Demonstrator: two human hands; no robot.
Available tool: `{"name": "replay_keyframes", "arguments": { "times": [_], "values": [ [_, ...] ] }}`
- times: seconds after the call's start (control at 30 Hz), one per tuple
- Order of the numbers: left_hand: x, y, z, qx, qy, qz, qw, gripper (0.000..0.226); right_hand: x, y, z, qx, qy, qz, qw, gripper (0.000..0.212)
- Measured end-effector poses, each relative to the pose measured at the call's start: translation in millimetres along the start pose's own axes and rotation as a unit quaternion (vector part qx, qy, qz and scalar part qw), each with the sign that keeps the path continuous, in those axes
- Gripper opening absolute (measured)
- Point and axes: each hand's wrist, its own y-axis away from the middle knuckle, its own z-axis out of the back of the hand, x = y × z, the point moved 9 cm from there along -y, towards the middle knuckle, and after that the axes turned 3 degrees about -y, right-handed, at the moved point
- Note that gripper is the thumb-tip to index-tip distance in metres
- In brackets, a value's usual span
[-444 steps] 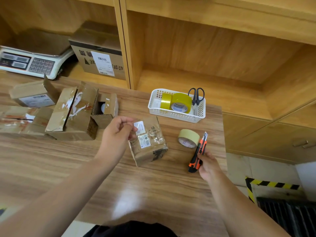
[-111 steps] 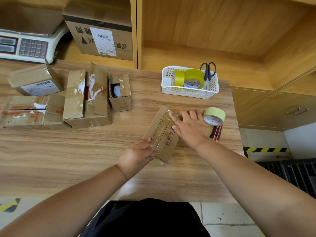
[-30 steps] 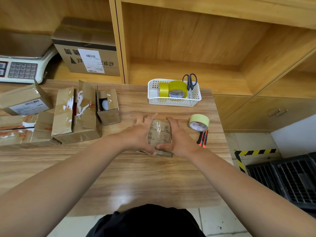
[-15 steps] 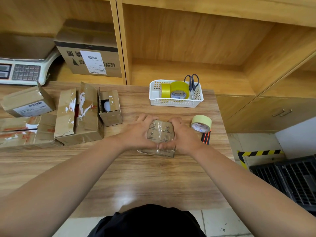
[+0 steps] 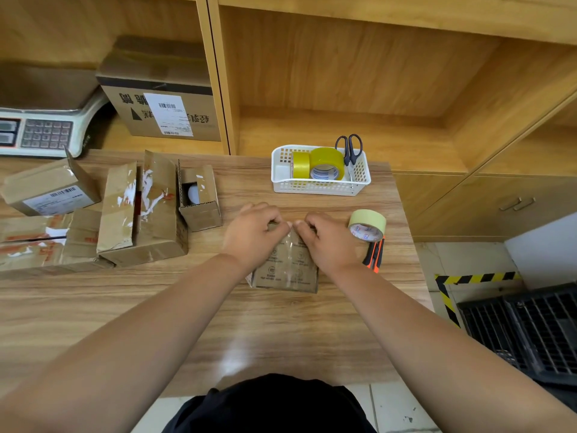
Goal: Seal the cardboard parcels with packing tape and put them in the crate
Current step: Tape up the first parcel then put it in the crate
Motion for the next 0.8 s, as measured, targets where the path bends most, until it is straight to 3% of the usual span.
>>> {"name": "replay_keyframes", "arguments": {
  "times": [0.13, 0.3, 0.4, 0.47, 0.6, 0.7, 0.8],
  "values": [
    [14.2, -0.2, 4.5, -0.024, 0.042, 0.040, 0.998, 0.025, 2.4, 1.6, -11.3, 0.047, 0.011, -0.004, 0.999, 0.027],
    [21.1, -3.6, 7.6, -0.019, 0.040, 0.059, 0.997, 0.019, -7.7, 18.9, -29.7, 0.172, -0.061, -0.038, 0.982, 0.109],
    [20.4, -4.0, 7.5, -0.007, 0.023, 0.072, 0.997, 0.016, -18.0, 29.7, -41.9, 0.196, -0.176, -0.069, 0.962, 0.136],
    [20.7, -2.1, 6.7, 0.016, -0.012, 0.071, 0.997, 0.021, -26.4, 33.4, -49.6, 0.195, -0.238, -0.102, 0.946, 0.134],
    [22.6, 12.7, -0.9, 0.088, -0.014, 0.057, 0.994, 0.085, -25.7, 30.1, -49.4, 0.149, -0.336, -0.140, 0.920, 0.129],
    [28.5, 32.0, -11.0, 0.140, 0.106, 0.038, 0.984, 0.093, -21.4, 25.5, -43.1, 0.103, -0.331, -0.146, 0.926, 0.110],
    [47.4, 48.0, -21.7, 0.188, 0.100, 0.084, 0.974, 0.114, -25.6, 31.1, -37.2, 0.041, -0.341, -0.153, 0.927, 0.078]
  ]
}}
